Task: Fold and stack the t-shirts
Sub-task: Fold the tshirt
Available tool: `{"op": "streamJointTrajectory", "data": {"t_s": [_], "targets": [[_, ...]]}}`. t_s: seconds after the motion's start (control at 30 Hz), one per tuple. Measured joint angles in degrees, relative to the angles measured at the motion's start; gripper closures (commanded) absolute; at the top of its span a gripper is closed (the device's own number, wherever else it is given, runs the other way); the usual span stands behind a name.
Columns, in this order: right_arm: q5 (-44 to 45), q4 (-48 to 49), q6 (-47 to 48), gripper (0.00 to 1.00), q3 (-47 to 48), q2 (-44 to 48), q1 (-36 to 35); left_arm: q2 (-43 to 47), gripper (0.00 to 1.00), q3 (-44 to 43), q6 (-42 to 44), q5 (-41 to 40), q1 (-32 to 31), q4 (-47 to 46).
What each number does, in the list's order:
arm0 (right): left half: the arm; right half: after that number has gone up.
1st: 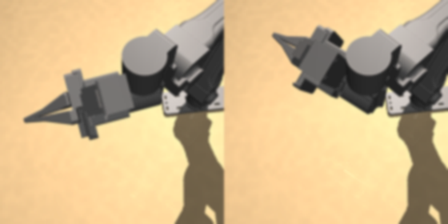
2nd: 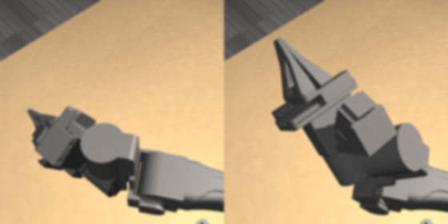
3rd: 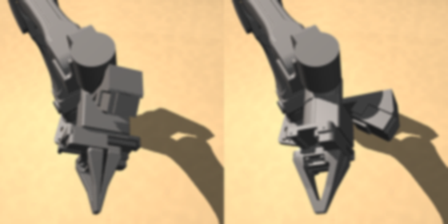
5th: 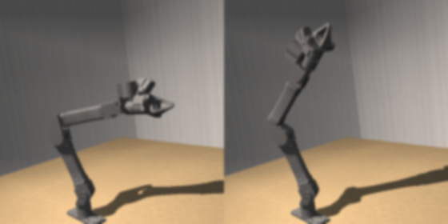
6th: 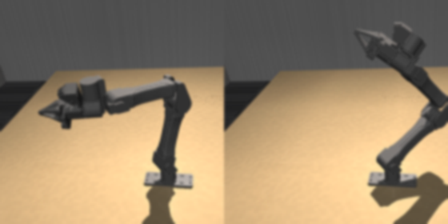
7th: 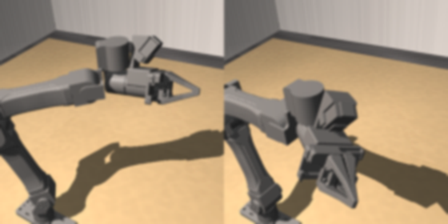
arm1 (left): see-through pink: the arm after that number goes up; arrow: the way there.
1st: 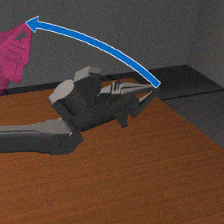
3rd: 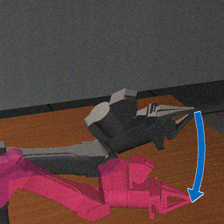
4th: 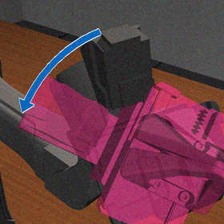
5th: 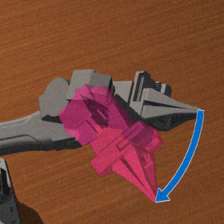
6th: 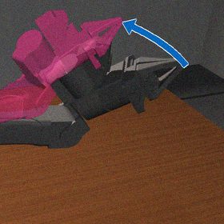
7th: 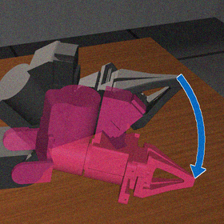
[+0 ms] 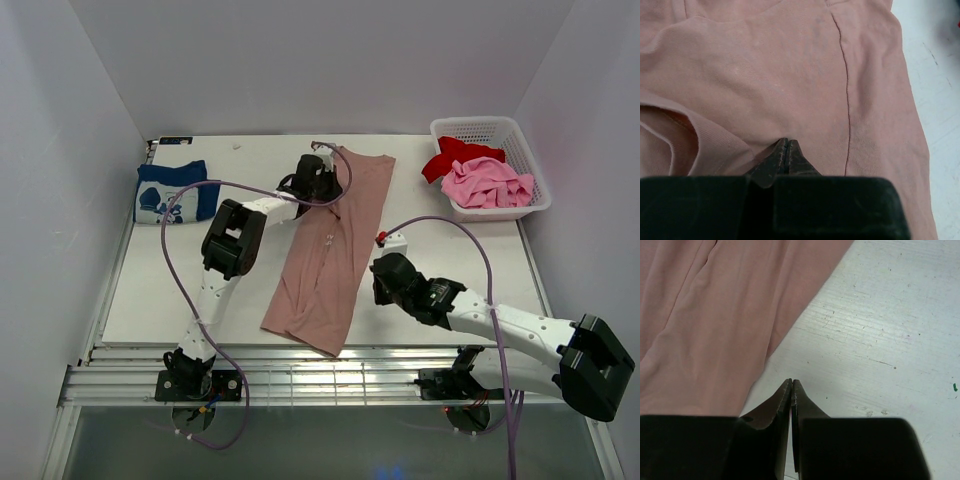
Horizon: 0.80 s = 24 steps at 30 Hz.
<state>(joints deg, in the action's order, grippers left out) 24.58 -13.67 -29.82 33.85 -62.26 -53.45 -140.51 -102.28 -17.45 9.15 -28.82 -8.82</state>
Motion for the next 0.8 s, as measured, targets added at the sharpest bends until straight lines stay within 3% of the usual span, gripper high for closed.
{"op": "streamJointTrajectory", "data": {"t_s": [0.43,0.8], "targets": [[0.17,0.07,-0.92,0.92,0.0,-2.99,-0.7,0.5,1.0,1.73,-3.3,-6.99,5.81,-1.95],[0.24,0.04,-1.14,0.89,0.33,-6.51,-1.07,0.52,1.0,2.38,-4.24,-7.02,7.32,-3.8]]}}
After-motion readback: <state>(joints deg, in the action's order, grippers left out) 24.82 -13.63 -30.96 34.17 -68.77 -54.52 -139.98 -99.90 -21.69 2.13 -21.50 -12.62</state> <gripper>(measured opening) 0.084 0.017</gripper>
